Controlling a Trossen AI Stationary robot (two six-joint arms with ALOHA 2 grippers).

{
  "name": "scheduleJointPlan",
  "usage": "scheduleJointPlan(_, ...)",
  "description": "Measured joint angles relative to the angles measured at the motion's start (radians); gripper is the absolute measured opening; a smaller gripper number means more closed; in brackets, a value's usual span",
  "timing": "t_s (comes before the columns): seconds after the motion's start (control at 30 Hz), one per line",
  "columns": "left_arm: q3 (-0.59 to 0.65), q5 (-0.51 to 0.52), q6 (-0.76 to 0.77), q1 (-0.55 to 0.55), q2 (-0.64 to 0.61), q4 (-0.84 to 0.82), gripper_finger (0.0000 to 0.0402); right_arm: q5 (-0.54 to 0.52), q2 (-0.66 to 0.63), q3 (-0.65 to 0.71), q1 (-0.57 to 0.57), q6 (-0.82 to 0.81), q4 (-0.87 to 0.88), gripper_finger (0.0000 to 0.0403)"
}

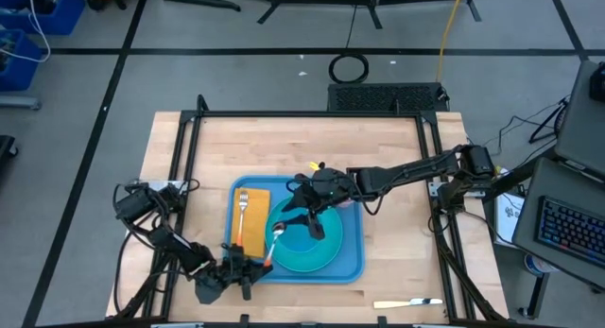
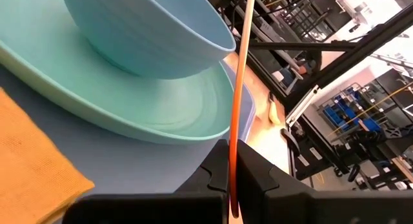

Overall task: Set up tray
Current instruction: Put the spoon on top of the yellow napkin beside the fork

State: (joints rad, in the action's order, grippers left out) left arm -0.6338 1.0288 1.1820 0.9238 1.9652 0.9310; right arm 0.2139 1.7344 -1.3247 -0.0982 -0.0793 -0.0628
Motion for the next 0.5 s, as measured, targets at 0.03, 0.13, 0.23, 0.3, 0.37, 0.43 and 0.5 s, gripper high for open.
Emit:
scheduleJointPlan(0.03, 0.0, -0.003, 0.0, -0.002, 0.0, 0.0, 0.0006, 0.0, 0.0, 0.0, 0.0, 0.002, 0.0, 0.0155)
scheduleJointPlan(0.13, 0.0, -0.005, -0.001, -0.006, 0.0, 0.0, 0.0006, 0.004, 0.0, 0.0, 0.0, -0.011, -0.009, 0.0155)
scheduleJointPlan(0.23, 0.0, -0.005, -0.006, -0.006, 0.0, 0.0, 0.0006, 0.026, 0.003, 0.0, 0.0, -0.026, -0.008, 0.0155)
scheduleJointPlan(0.3, 0.0, -0.005, -0.007, -0.006, 0.0, 0.0, 0.0006, 0.026, 0.019, 0.0, 0.0, -0.029, -0.027, 0.0155)
scheduleJointPlan(0.37, 0.0, -0.006, -0.008, -0.006, 0.0, 0.0, 0.0006, 0.026, 0.022, 0.001, 0.0, -0.031, -0.015, 0.0155)
scheduleJointPlan(0.43, 0.0, -0.007, -0.009, -0.006, 0.0, 0.0, 0.0006, 0.026, 0.03, 0.001, 0.002, -0.032, -0.034, 0.0155)
scheduleJointPlan(0.5, 0.0, -0.007, -0.009, -0.006, 0.0, 0.0, 0.0006, 0.026, 0.034, -0.001, 0.006, -0.033, -0.038, 0.0155)
